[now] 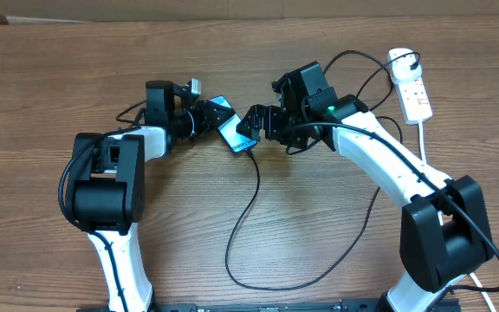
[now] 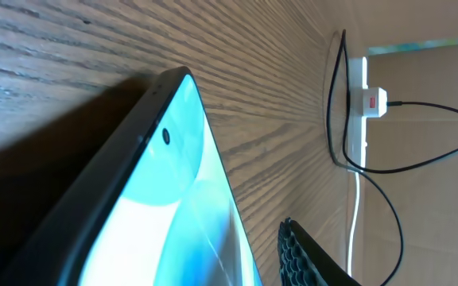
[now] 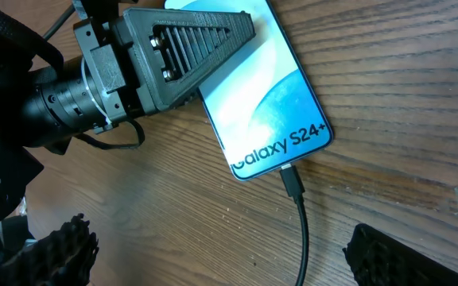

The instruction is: Plug charger to phone and switch on socket

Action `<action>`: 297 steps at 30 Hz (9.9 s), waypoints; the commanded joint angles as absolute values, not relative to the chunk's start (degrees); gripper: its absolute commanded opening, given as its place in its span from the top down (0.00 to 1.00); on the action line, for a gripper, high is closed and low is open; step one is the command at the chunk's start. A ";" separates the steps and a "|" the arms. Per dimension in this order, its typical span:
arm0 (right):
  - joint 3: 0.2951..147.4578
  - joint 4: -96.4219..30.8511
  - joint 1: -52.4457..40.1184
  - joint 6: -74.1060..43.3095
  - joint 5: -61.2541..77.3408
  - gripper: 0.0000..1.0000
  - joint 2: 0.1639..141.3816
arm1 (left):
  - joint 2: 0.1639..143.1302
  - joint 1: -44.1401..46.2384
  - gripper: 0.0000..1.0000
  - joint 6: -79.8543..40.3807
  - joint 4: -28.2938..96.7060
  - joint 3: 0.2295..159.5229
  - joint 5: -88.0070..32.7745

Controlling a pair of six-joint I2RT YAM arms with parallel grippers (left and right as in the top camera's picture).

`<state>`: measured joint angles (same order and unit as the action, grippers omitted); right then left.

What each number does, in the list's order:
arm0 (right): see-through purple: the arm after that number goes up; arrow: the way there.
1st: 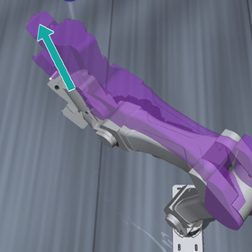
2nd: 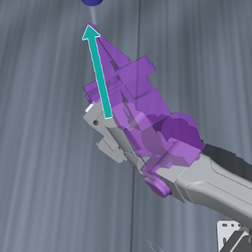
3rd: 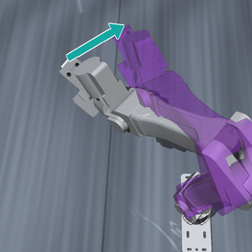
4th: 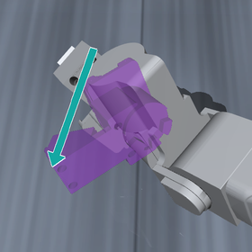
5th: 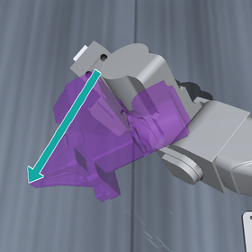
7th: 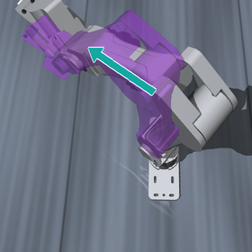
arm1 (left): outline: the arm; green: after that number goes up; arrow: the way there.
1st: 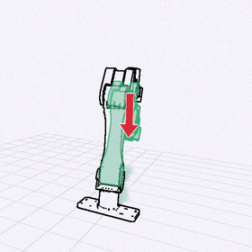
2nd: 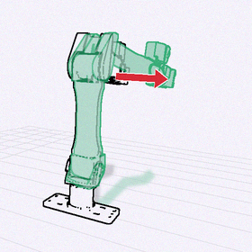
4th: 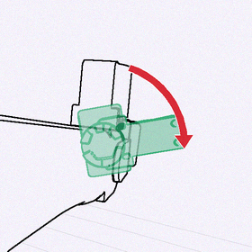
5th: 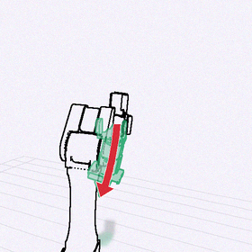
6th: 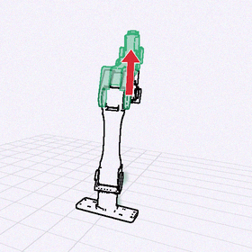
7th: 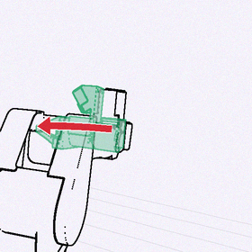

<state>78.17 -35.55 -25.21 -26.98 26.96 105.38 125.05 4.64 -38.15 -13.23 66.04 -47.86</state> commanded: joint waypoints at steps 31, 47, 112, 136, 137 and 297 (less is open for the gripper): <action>79.53 -37.06 -24.97 -26.57 23.07 0.00 104.64 | 124.70 4.75 0.47 -21.12 28.01 89.21 -23.97; 99.92 -58.98 -7.11 -24.05 9.39 0.00 104.47 | 122.54 -5.69 0.00 -16.29 64.62 127.68 -21.41; 99.37 -36.18 15.51 -30.02 -7.81 0.00 131.83 | 122.56 -8.86 0.00 -16.27 72.18 125.97 -20.34; 99.37 -39.29 15.51 -25.04 -0.30 0.00 131.81 | 122.56 -8.86 0.00 -16.27 72.18 125.97 -20.34; 99.37 -39.27 15.51 -25.04 -0.30 0.00 131.83 | 122.56 -8.86 0.00 -16.27 72.18 125.97 -20.34; 0.43 -4.80 -3.86 -5.45 2.00 0.00 0.14 | 122.56 -8.86 0.00 -16.29 71.72 125.97 -20.34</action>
